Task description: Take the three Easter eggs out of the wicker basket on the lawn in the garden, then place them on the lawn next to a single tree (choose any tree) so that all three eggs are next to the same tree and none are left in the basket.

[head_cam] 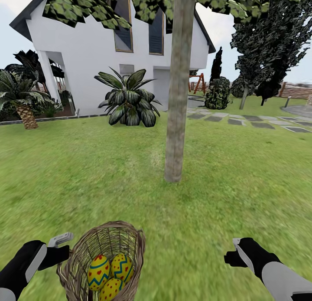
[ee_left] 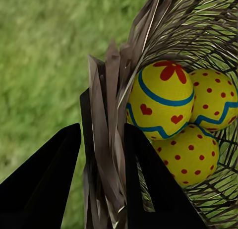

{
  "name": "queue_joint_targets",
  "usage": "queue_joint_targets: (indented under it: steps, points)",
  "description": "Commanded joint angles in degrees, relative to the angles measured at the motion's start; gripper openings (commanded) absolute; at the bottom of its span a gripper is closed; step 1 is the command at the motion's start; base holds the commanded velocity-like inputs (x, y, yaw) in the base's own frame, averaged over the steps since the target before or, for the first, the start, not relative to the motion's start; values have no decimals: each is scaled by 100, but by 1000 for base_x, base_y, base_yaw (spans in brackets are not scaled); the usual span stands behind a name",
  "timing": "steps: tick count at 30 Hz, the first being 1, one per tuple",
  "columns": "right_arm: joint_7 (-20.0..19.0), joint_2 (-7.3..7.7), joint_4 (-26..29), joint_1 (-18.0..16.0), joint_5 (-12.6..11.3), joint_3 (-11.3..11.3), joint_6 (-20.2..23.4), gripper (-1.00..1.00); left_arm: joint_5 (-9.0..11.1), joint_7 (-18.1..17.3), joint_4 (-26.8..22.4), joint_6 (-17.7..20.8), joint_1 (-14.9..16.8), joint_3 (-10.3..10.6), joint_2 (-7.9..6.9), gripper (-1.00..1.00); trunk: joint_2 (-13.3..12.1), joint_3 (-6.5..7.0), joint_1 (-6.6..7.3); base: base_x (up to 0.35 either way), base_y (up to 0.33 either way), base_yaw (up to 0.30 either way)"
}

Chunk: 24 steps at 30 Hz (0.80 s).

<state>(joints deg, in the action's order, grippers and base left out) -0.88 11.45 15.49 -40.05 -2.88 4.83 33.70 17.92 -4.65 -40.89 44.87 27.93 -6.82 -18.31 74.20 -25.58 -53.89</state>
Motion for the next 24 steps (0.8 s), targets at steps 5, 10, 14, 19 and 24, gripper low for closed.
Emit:
queue_joint_targets:
  steps: [5, 10, 14, 19, 24]
  points:
    - [-9, 0, 7, -2, -25, 53, 31, 100, 11, -36, -6, 31, 6, -15, 42, -100, 206, -96, -110, 0, 0, 0]
    - [-9, -21, 6, -2, -26, 52, 31, 100, 9, -24, -6, 29, 4, -13, 72, -100, 407, -186, -220, 0, 0, 0]
    - [-9, -43, 6, -2, -24, 53, 31, 100, 9, -19, -6, 27, 3, -13, 81, -100, 567, -258, -308, 0, 0, 0]
    - [-9, -47, 6, -2, -23, 53, 31, 100, 9, -18, 0, 23, 6, -4, 82, -100, 768, -348, -418, 0, 0, 0]
    - [-9, -53, 6, -2, -22, 53, 31, 100, -4, -14, 3, 22, 4, 5, 151, -100, 968, -438, -528, 0, 0, 0]
